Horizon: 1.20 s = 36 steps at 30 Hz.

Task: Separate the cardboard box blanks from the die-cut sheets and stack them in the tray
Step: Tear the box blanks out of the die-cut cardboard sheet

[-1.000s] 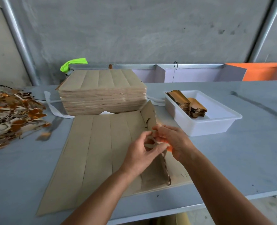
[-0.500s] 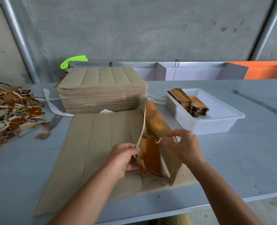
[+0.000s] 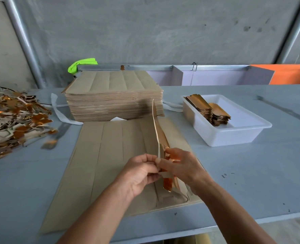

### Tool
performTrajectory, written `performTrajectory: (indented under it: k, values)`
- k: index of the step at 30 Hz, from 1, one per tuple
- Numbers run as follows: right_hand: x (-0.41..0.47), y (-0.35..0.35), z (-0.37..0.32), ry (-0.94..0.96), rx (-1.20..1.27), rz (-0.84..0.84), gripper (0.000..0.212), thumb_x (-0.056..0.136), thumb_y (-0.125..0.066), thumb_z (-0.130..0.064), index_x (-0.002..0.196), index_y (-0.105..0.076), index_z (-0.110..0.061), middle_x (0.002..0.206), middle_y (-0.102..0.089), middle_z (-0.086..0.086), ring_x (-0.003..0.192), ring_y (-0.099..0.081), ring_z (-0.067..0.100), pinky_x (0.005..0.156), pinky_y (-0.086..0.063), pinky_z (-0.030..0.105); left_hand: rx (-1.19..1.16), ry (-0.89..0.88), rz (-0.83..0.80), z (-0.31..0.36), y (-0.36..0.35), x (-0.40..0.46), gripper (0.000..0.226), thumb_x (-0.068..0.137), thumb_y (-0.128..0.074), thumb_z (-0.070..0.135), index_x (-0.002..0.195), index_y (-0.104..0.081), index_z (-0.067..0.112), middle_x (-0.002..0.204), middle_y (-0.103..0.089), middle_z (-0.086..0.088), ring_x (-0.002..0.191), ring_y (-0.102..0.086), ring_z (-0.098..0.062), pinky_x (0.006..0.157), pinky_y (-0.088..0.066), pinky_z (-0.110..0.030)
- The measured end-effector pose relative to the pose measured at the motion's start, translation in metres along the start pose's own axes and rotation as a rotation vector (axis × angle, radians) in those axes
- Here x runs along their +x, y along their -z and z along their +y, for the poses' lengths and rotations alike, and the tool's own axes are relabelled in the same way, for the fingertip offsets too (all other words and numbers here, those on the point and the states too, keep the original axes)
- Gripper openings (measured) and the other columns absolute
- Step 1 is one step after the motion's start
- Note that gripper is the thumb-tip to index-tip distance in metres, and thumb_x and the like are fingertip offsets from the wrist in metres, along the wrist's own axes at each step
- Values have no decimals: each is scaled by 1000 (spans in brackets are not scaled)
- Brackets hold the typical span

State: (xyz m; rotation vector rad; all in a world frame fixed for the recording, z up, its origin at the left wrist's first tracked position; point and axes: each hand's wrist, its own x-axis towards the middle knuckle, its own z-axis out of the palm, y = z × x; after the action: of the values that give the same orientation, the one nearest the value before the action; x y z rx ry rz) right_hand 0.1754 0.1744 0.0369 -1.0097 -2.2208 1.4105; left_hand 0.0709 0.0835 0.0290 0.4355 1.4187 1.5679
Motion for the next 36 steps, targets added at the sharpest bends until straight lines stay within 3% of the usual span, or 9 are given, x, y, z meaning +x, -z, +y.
performTrajectory:
  k: [4,8,11,14,20,22,25,30,36]
  values:
    - [4,2,-2,-170,42,-8,48,81,-73,-29,123,-53,-15,94,-58,-3,82,-61,14,71,-56,28,-23,-5,17,-2,-2,0,29,82,-44,-22,90,-62,-1,74,-68,-12,67,-63,-20,53,-49,-22]
    - [8,4,-2,-226,-4,55,8,84,-67,-10,86,-59,-13,86,-62,8,75,-63,18,75,-59,41,29,-26,90,-4,-6,0,26,84,-45,-20,84,-62,0,74,-69,-11,59,-62,-14,49,-46,-17]
    - [10,7,-5,-248,-24,92,6,85,-60,0,81,-62,-5,83,-67,17,65,-68,21,68,-61,40,36,-51,115,-4,-11,0,21,86,-48,-16,85,-62,1,74,-67,-10,60,-60,-14,48,-46,-16]
    - [11,11,-5,-295,297,112,9,86,-55,7,86,-60,0,81,-66,18,60,-67,20,49,-54,28,-8,-39,106,-3,-16,0,14,84,-57,-12,89,-62,1,73,-64,-10,57,-56,-13,47,-46,-17]
    - [9,5,-1,-309,378,82,12,93,-53,-8,87,-63,-5,68,-61,6,61,-58,15,48,-48,24,-78,-72,-13,3,-23,-2,9,89,-56,-1,89,-62,6,61,-62,-1,56,-58,-15,57,-52,-29]
    - [10,3,-3,-290,299,49,16,91,-54,-5,79,-63,-6,61,-56,7,53,-53,16,47,-44,24,-175,-88,-44,6,-25,-3,11,90,-52,-5,91,-60,3,59,-59,-3,47,-55,-13,51,-53,-28]
    - [16,10,-6,-313,352,165,11,88,-57,-4,79,-61,-9,79,-61,14,73,-58,25,65,-50,36,-209,-79,12,10,-24,0,12,91,-49,-6,88,-58,2,56,-55,-3,37,-43,-8,37,-42,-19]
    - [23,36,3,-427,562,242,3,87,-60,-5,88,-58,-6,88,-61,17,76,-58,29,60,-49,37,22,-134,250,13,-5,7,19,89,-48,-8,79,-59,4,60,-51,-3,32,-29,-2,29,-19,-13]
    - [18,63,28,-477,576,288,19,85,-62,-8,104,-60,-8,95,-61,16,78,-56,31,48,-43,30,401,-255,458,12,25,21,19,87,-60,7,69,-64,14,54,-50,4,37,-34,-4,37,-25,-17]
